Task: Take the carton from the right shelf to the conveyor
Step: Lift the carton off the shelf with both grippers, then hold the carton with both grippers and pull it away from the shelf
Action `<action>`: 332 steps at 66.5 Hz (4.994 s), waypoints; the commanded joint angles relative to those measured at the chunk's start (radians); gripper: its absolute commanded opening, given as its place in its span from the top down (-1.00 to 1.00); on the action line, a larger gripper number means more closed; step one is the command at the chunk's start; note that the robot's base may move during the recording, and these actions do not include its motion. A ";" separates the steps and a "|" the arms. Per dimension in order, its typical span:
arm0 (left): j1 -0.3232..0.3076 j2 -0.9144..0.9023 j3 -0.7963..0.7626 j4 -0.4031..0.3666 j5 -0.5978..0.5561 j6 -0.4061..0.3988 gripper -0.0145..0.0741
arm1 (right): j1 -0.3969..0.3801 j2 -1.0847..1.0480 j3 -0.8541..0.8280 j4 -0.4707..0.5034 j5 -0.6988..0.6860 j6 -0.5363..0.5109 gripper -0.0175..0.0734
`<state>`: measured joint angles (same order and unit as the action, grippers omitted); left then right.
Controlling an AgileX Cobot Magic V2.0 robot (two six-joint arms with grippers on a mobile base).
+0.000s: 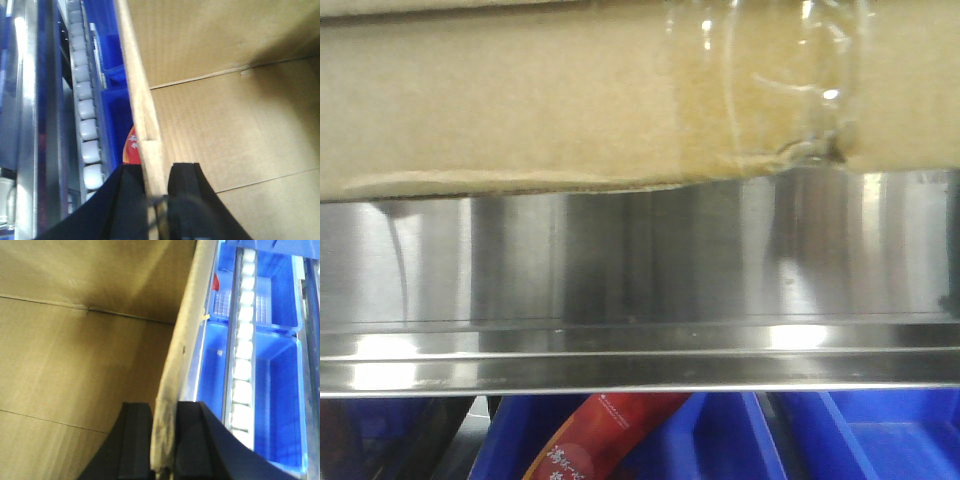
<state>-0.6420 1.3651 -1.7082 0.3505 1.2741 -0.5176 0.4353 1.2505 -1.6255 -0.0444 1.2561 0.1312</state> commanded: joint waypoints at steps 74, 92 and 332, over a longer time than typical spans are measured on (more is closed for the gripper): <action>-0.016 -0.012 -0.001 0.056 -0.053 -0.011 0.71 | 0.007 0.031 -0.004 0.037 -0.104 -0.015 0.76; -0.016 -0.012 -0.001 0.056 -0.053 -0.011 0.71 | 0.007 0.031 -0.004 0.037 -0.104 -0.015 0.76; -0.016 -0.012 -0.001 0.063 -0.053 -0.011 0.71 | 0.007 0.031 -0.004 0.037 -0.187 -0.015 0.76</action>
<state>-0.6450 1.3604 -1.7060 0.4414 1.2659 -0.5322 0.4353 1.2875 -1.6255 -0.0371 1.1395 0.1252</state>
